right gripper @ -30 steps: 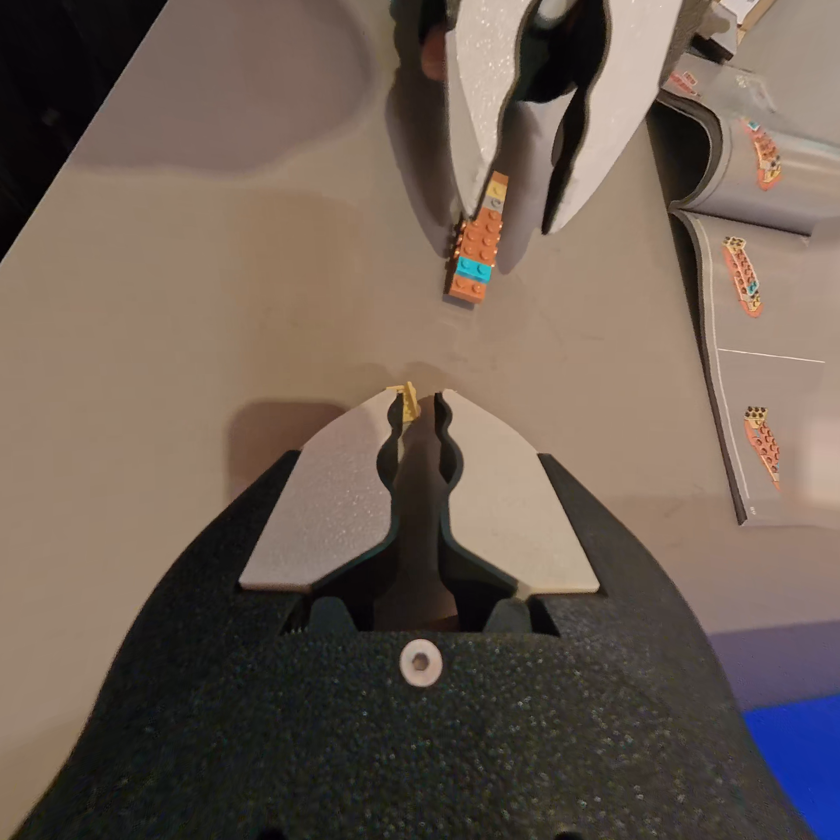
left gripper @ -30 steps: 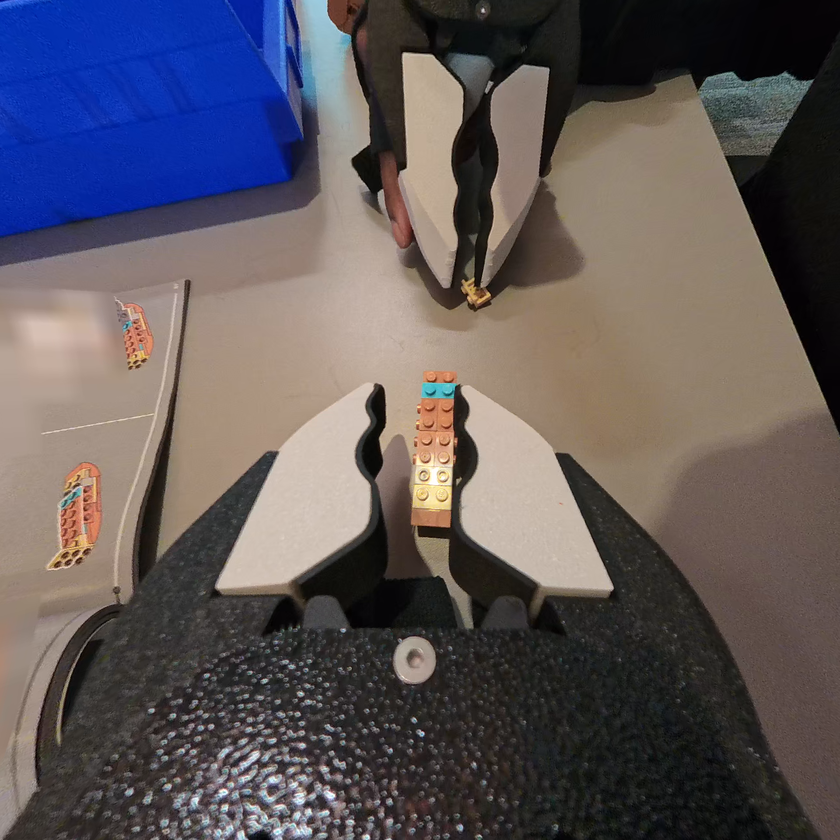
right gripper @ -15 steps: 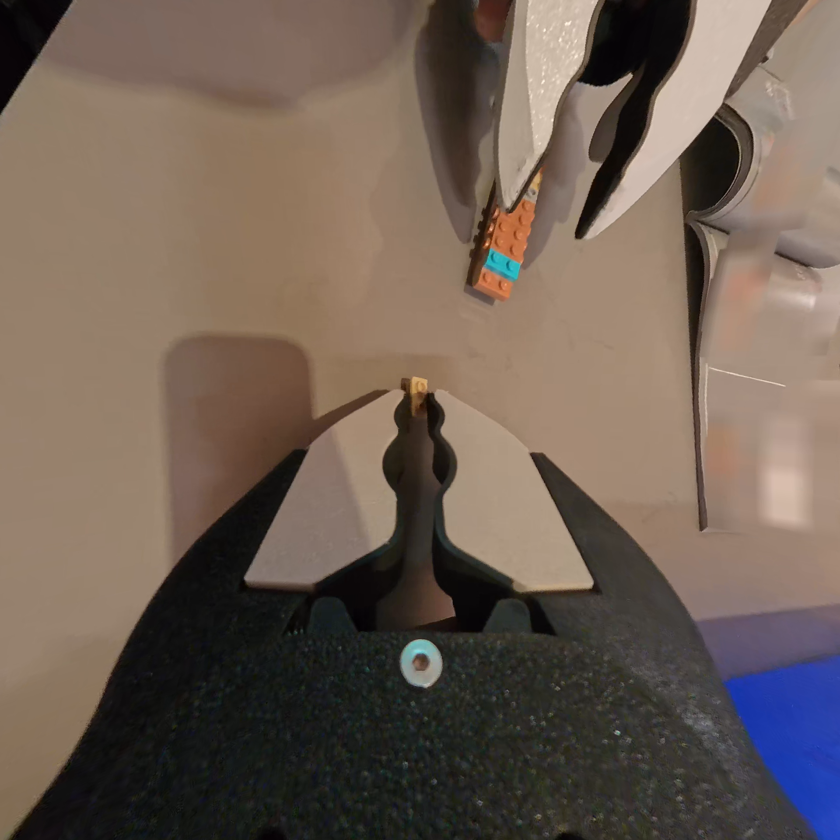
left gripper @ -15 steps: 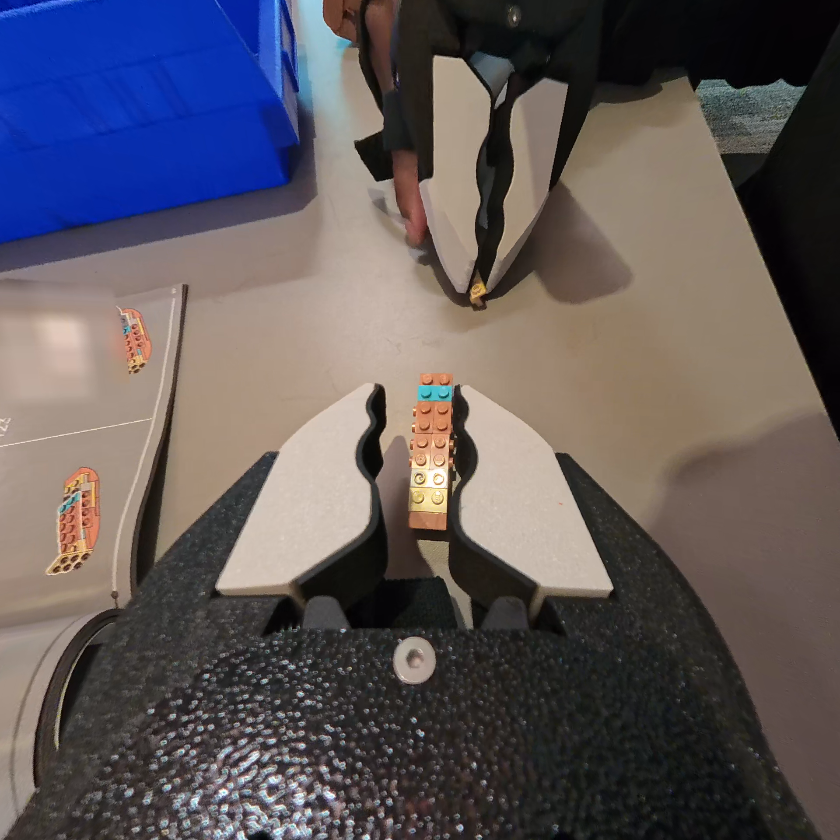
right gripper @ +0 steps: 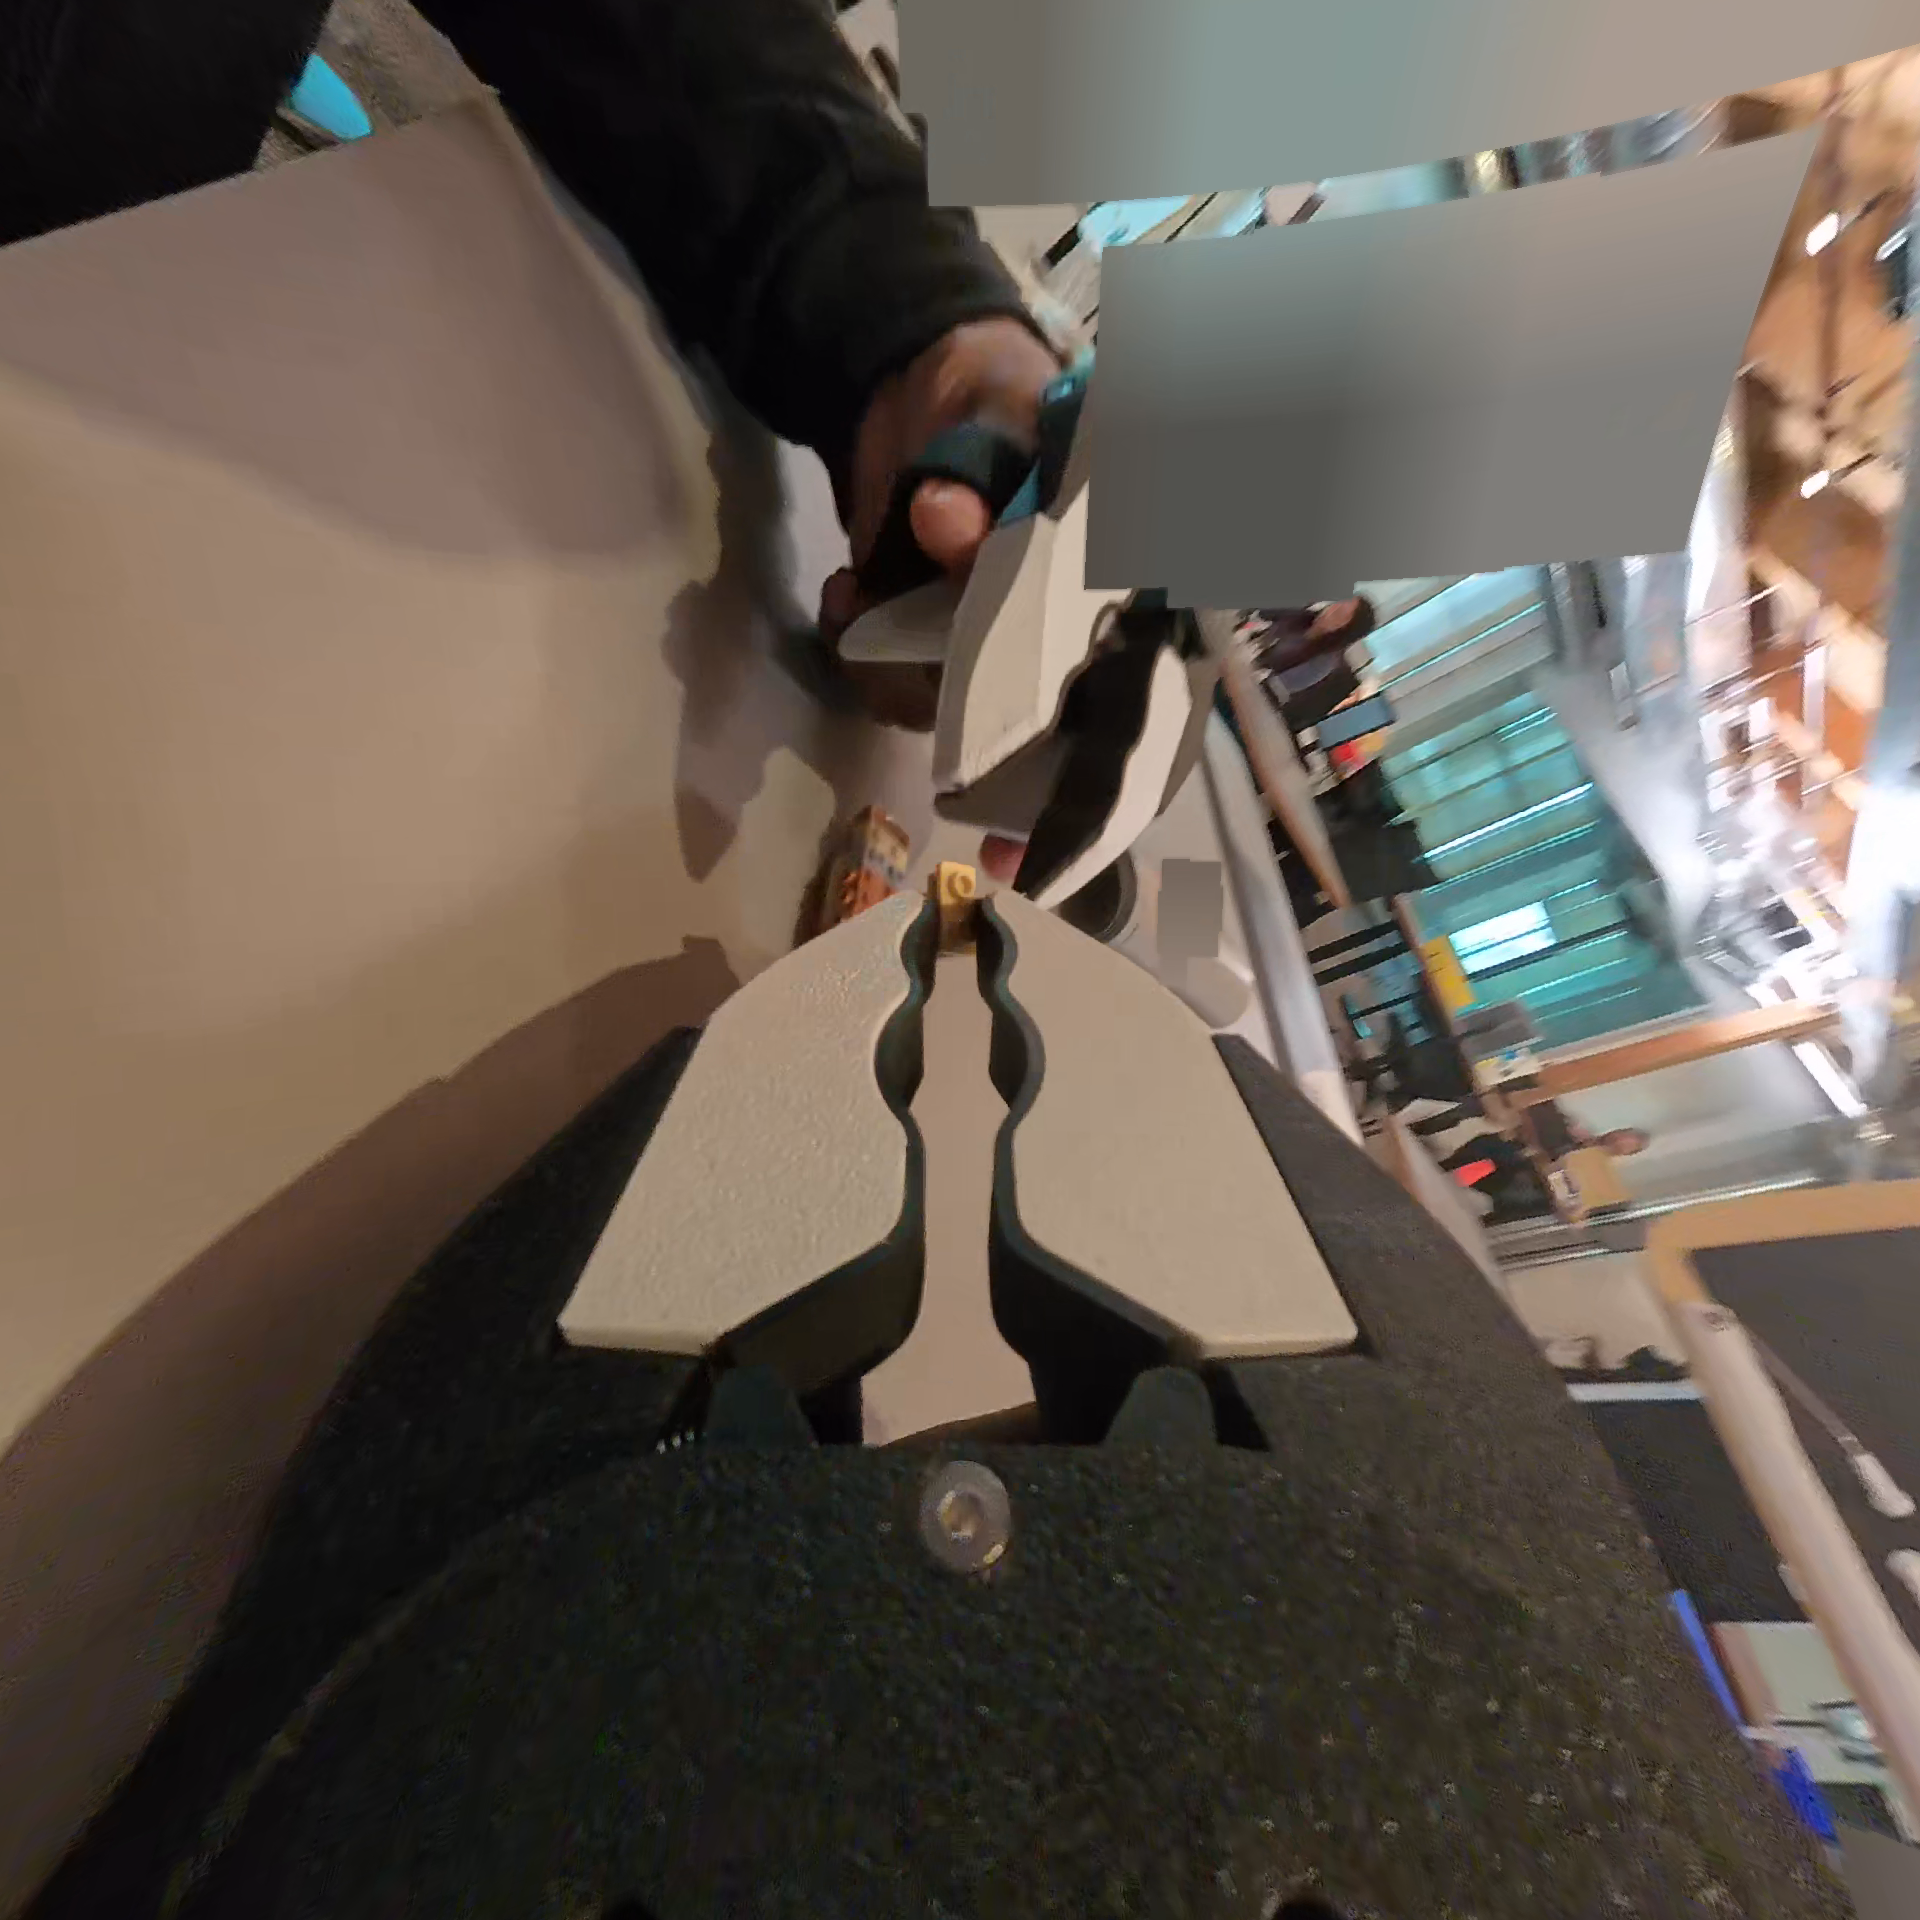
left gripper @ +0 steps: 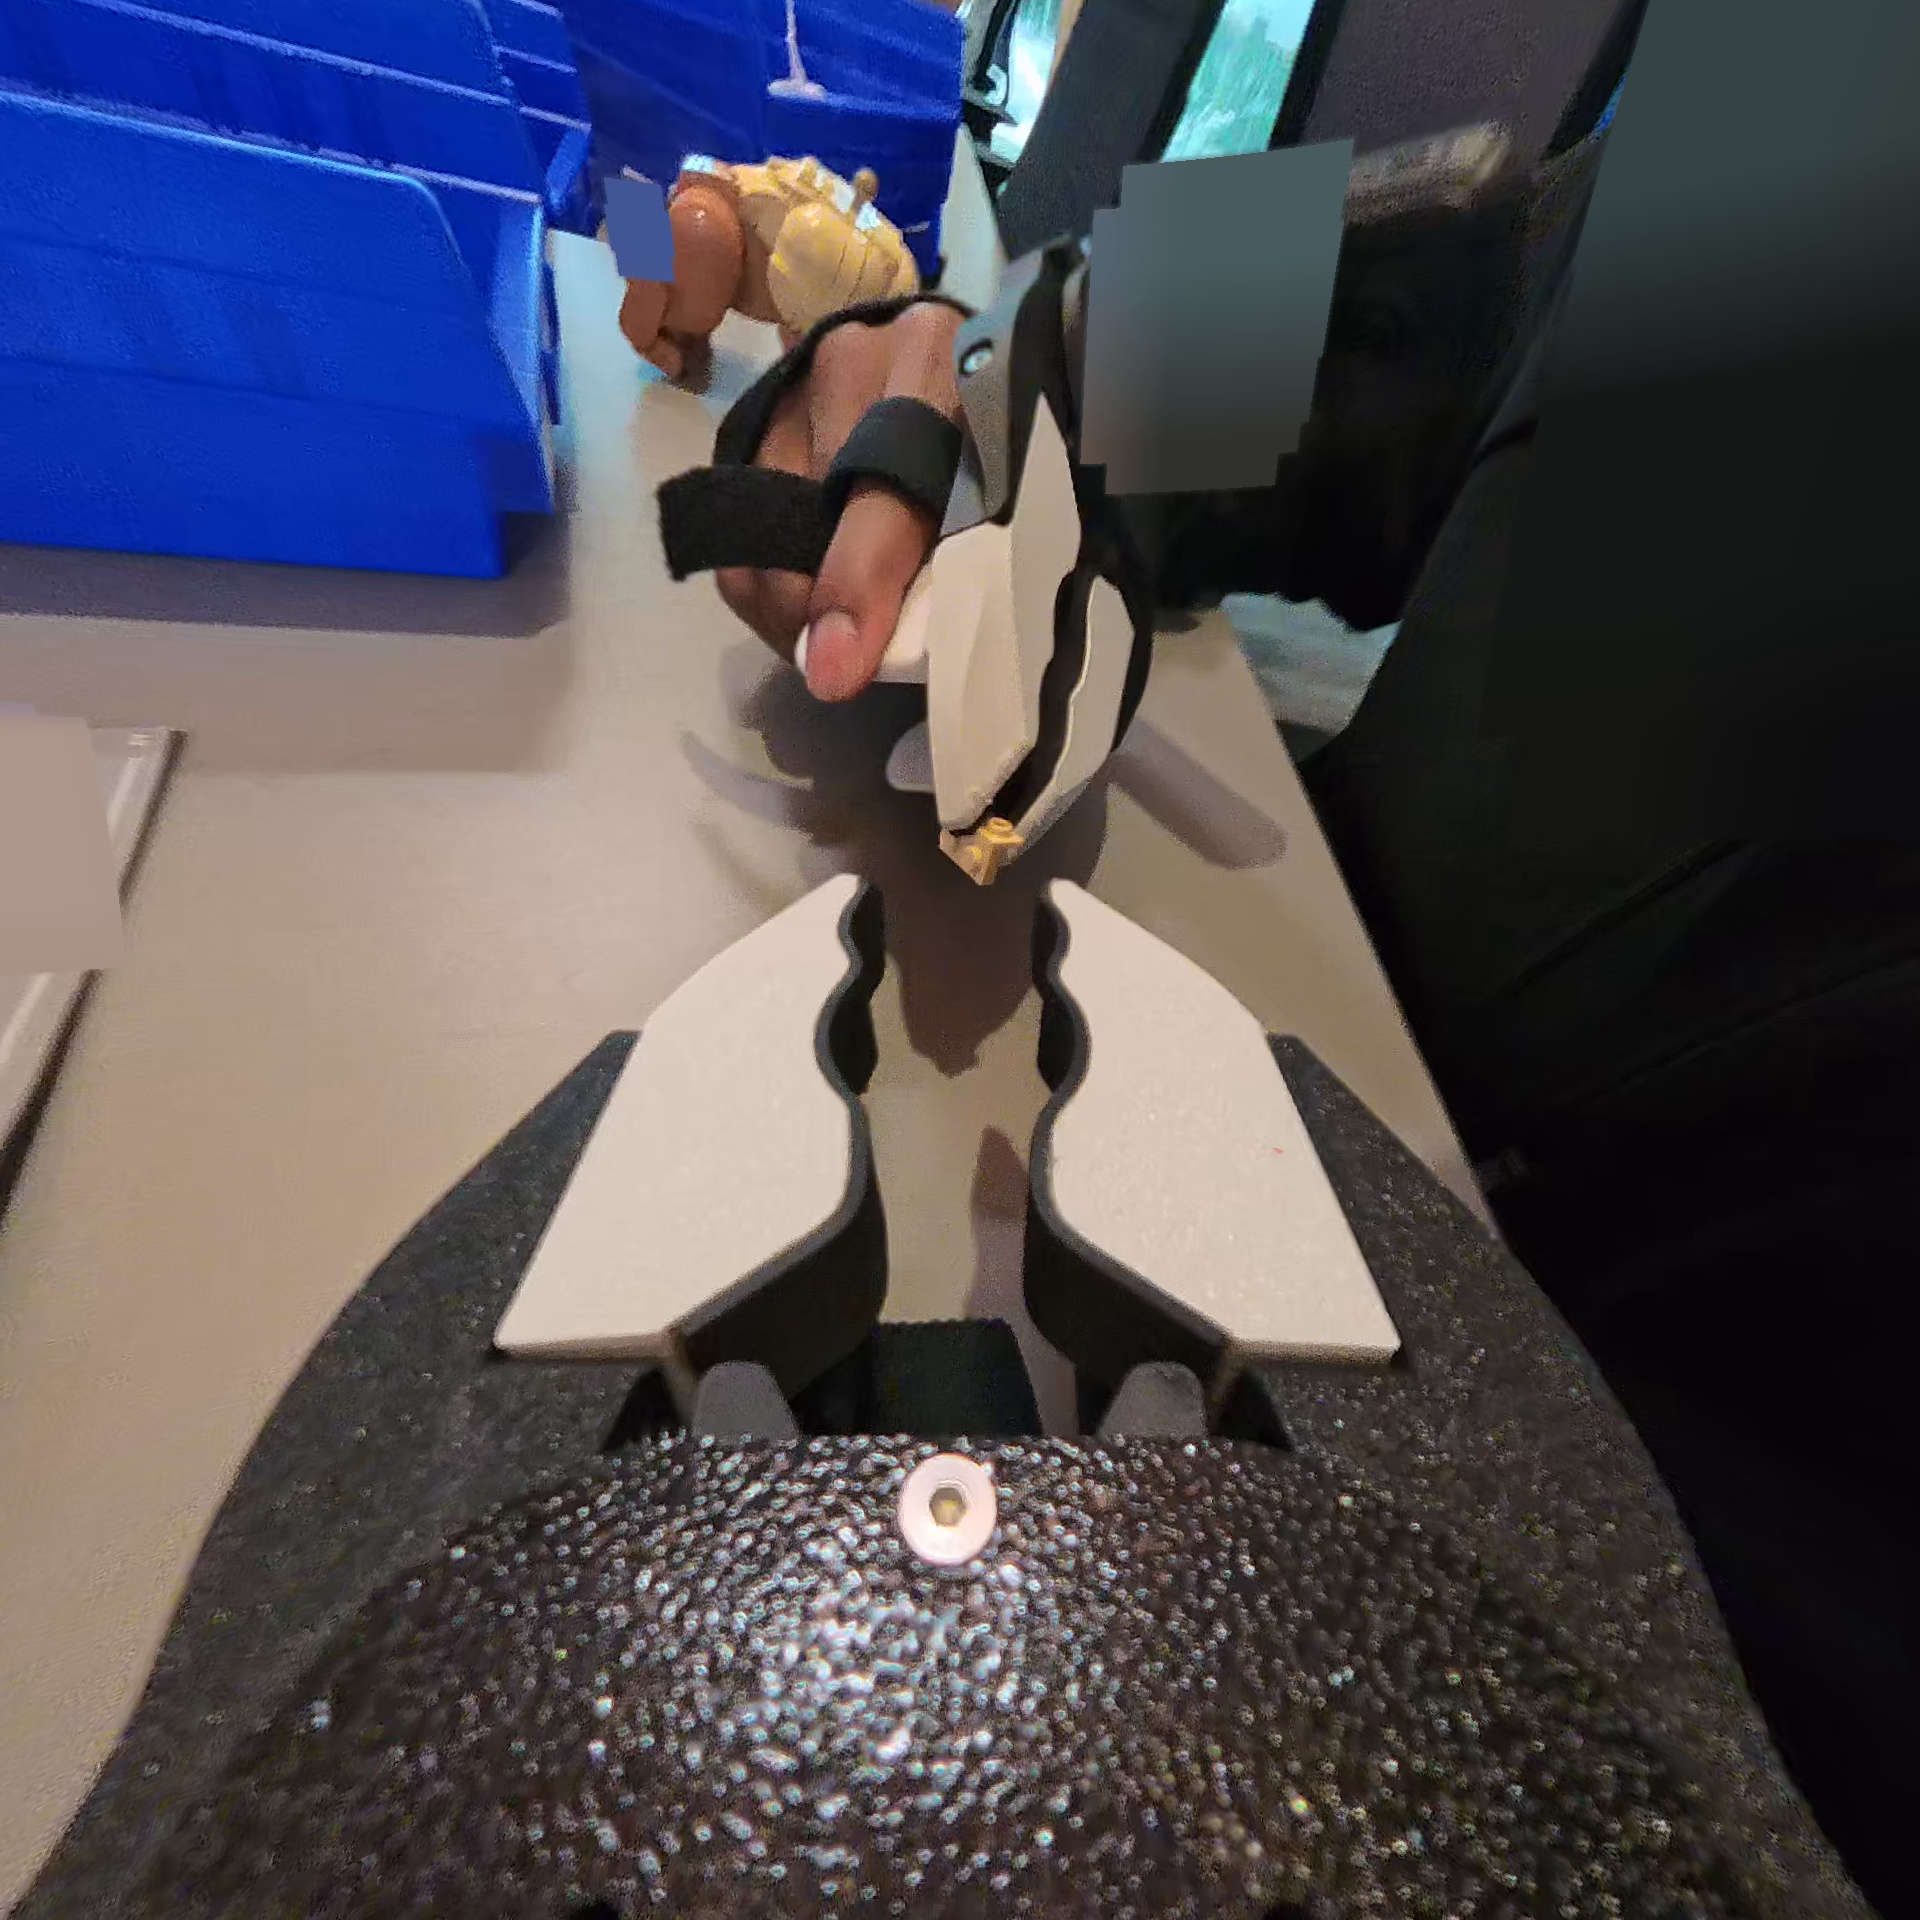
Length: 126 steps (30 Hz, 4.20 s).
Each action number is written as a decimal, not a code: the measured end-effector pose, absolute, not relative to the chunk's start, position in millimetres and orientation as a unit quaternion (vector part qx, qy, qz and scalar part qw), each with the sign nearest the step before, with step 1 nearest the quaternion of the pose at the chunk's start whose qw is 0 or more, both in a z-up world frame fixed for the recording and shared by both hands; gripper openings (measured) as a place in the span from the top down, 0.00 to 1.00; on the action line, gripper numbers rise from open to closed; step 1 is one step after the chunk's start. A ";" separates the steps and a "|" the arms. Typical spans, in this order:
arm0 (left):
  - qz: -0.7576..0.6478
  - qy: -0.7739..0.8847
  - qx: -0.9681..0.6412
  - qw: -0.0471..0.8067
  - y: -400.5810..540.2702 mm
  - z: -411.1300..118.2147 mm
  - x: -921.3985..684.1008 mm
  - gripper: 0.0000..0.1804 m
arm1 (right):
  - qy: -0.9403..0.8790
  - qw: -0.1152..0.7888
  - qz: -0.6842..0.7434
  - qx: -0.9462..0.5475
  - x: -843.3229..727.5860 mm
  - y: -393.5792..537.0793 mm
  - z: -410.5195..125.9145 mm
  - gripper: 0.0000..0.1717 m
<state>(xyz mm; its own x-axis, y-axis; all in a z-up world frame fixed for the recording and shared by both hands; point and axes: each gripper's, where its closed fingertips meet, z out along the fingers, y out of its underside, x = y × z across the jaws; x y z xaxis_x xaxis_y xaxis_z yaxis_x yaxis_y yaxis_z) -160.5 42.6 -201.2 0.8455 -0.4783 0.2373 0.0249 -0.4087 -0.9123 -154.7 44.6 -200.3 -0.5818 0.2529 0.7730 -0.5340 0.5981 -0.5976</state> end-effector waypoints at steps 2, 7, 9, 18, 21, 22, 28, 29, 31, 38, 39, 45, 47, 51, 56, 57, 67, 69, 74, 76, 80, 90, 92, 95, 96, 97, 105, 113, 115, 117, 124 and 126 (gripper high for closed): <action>-0.275 0.136 -0.794 0.524 40.9 -198.3 -155.7 0.85 | -0.755 0.471 0.443 0.108 -151.3 38.9 -193.5 0.96; -0.330 0.156 -0.768 0.526 35.0 -189.1 -140.6 0.87 | -0.717 0.505 0.462 0.132 -142.4 26.3 -178.1 0.96; -0.348 0.168 -0.757 0.527 32.1 -185.9 -133.9 0.87 | -0.705 0.511 0.472 0.137 -138.7 21.2 -172.9 0.96; -0.432 0.220 -0.707 0.516 12.6 -172.7 -109.9 0.88 | -0.684 0.511 0.491 0.171 -121.6 1.5 -166.7 0.96; -0.442 0.232 -0.701 0.508 8.6 -172.5 -104.8 0.90 | -0.678 0.513 0.495 0.180 -116.5 -2.8 -163.9 0.96; -0.443 0.236 -0.703 0.505 8.1 -173.5 -103.6 0.90 | -0.677 0.513 0.495 0.182 -115.7 -3.8 -163.8 0.96; -0.426 0.248 -0.705 0.510 8.5 -174.9 -102.4 0.91 | -0.679 0.508 0.499 0.179 -115.7 -3.2 -164.6 0.96; -0.417 0.248 -0.706 0.516 10.0 -174.6 -103.8 0.91 | -0.680 0.509 0.498 0.175 -117.2 -1.8 -164.5 0.95; -0.400 0.250 -0.708 0.526 12.1 -174.4 -106.0 0.91 | -0.687 0.505 0.497 0.161 -122.0 1.9 -166.0 0.87; -0.233 0.267 -0.752 0.557 28.1 -184.0 -128.6 0.91 | -0.745 0.408 0.526 0.043 -143.2 23.9 -178.0 0.83; -0.185 0.275 -0.759 0.561 31.1 -185.6 -135.0 0.91 | -0.754 0.384 0.532 0.018 -146.3 26.9 -179.9 0.83; 0.020 0.282 -0.774 0.567 44.0 -183.8 -164.9 0.91 | -0.760 0.304 0.566 -0.095 -161.8 35.8 -179.0 0.87; 0.037 0.285 -0.776 0.561 44.9 -185.5 -165.8 0.91 | -0.763 0.306 0.561 -0.102 -164.0 37.2 -181.3 0.87; 0.053 0.294 -0.782 0.547 46.6 -193.3 -166.0 0.91 | -0.769 0.297 0.557 -0.101 -162.3 35.5 -185.7 0.87; 0.070 0.314 -0.780 0.537 46.5 -197.1 -162.0 0.91 | -0.775 0.283 0.554 -0.106 -162.3 36.6 -189.4 0.89; 0.070 0.318 -0.778 0.537 46.0 -197.1 -160.4 0.91 | -0.775 0.281 0.556 -0.105 -161.9 36.8 -189.0 0.90; 0.085 0.333 -0.777 0.527 44.6 -199.0 -158.4 0.91 | -0.782 0.280 0.549 -0.089 -159.1 35.6 -192.0 0.92; 0.082 0.331 -0.778 0.528 44.8 -198.9 -158.4 0.91 | -0.782 0.283 0.548 -0.086 -159.1 35.9 -192.1 0.93; 0.066 0.325 -0.779 0.532 43.7 -198.9 -159.5 0.90 | -0.783 0.282 0.549 -0.080 -157.9 37.1 -192.2 0.93; 0.058 0.323 -0.780 0.533 42.9 -198.4 -160.2 0.89 | -0.783 0.276 0.552 -0.079 -156.9 37.3 -192.0 0.93; 0.037 0.328 -0.777 0.537 40.4 -198.9 -157.4 0.88 | -0.781 0.255 0.565 -0.074 -152.2 36.6 -190.1 0.99; 0.018 0.334 -0.771 0.541 40.9 -203.5 -149.8 0.91 | -0.787 0.245 0.561 -0.075 -151.4 36.0 -192.3 0.99; 0.018 0.333 -0.772 0.541 41.3 -203.4 -150.0 0.93 | -0.790 0.246 0.557 -0.073 -151.1 35.5 -193.7 0.99; 0.020 0.333 -0.772 0.541 41.1 -201.7 -149.5 0.93 | -0.795 0.248 0.548 -0.077 -152.6 36.1 -196.1 0.99; 0.019 0.330 -0.773 0.542 41.4 -200.8 -149.2 0.93 | -0.795 0.250 0.547 -0.078 -153.4 36.4 -196.4 0.99; 0.017 0.326 -0.774 0.542 41.9 -200.2 -149.0 0.93 | -0.795 0.253 0.545 -0.079 -154.2 36.7 -196.7 0.98; 0.012 0.261 -0.797 0.545 49.3 -201.8 -158.7 0.94 | -0.798 0.276 0.523 -0.119 -167.9 45.3 -199.9 0.96; 0.117 0.234 -0.802 0.537 56.3 -201.7 -177.5 0.94 | -0.775 0.187 0.540 -0.269 -181.0 56.8 -196.3 0.92; 0.135 0.232 -0.800 0.536 56.9 -200.1 -179.1 0.94 | -0.768 0.168 0.543 -0.295 -181.6 57.5 -195.3 0.92; 0.147 0.225 -0.805 0.530 57.4 -201.1 -182.3 0.94 | -0.763 0.161 0.544 -0.312 -181.8 56.8 -194.4 0.91; 0.146 0.198 -0.827 0.505 59.0 -214.0 -187.8 0.94 | -0.779 0.196 0.512 -0.304 -179.4 50.4 -199.4 0.90; 0.147 0.199 -0.828 0.504 59.1 -214.9 -187.6 0.94 | -0.779 0.203 0.504 -0.312 -181.1 51.0 -202.3 0.90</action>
